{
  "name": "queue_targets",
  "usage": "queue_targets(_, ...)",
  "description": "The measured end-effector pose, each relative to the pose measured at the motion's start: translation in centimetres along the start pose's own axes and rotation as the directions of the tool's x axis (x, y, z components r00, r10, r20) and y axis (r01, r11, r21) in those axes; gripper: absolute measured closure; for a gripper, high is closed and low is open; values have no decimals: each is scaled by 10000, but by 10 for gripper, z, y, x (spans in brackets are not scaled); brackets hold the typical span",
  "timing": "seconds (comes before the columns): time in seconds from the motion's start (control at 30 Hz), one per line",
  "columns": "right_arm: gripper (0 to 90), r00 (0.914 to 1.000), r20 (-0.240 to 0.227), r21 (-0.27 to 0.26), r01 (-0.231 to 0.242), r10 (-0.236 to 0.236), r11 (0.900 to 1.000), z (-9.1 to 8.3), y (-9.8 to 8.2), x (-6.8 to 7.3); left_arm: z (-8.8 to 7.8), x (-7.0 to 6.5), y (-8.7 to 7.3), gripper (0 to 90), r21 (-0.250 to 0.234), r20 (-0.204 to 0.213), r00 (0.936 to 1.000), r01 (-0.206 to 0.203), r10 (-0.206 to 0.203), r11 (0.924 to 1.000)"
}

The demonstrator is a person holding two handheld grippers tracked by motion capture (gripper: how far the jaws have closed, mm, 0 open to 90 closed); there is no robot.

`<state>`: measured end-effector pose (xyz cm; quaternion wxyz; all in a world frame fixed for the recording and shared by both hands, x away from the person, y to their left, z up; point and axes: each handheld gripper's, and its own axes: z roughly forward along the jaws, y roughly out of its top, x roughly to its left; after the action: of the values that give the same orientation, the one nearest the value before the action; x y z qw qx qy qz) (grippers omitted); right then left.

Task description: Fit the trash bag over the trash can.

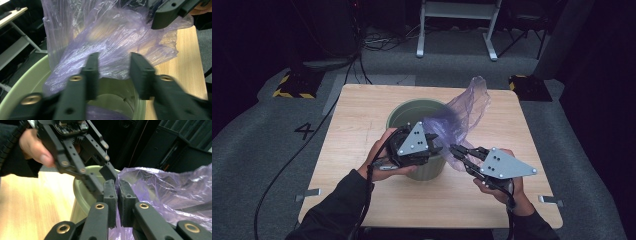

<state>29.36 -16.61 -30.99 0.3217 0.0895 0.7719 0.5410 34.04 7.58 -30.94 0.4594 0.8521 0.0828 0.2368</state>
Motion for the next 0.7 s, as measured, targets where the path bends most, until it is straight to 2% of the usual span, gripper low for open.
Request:
queue_targets(0.13,853,10000,-42,-75,-38,38,10000,-2,1,2,3,-1,0,845,181,-265,9995,-156,161,9997)
queue_targets(0.2,834,10000,-43,-32,-28,28,10000,-3,0,3,4,-1,0,896,201,-229,9995,-221,225,9996)
queue_targets(0.3,805,10000,-63,1,-60,60,10000,-5,-1,3,3,-1,-1,898,268,-263,9990,-349,356,9990)
queue_targets(0.4,749,9999,-42,65,-101,101,9999,-9,-3,2,2,1,-3,899,241,-266,9994,-234,241,9994)
queue_targets(0.57,527,9992,173,235,-352,348,9991,-21,-8,-1,-1,5,-7,900,173,-252,9996,-84,89,9998)
queue_targets(0.7,422,9976,316,347,-627,616,9974,-30,-12,-5,-3,7,-12,900,116,-255,9997,24,-21,9999)
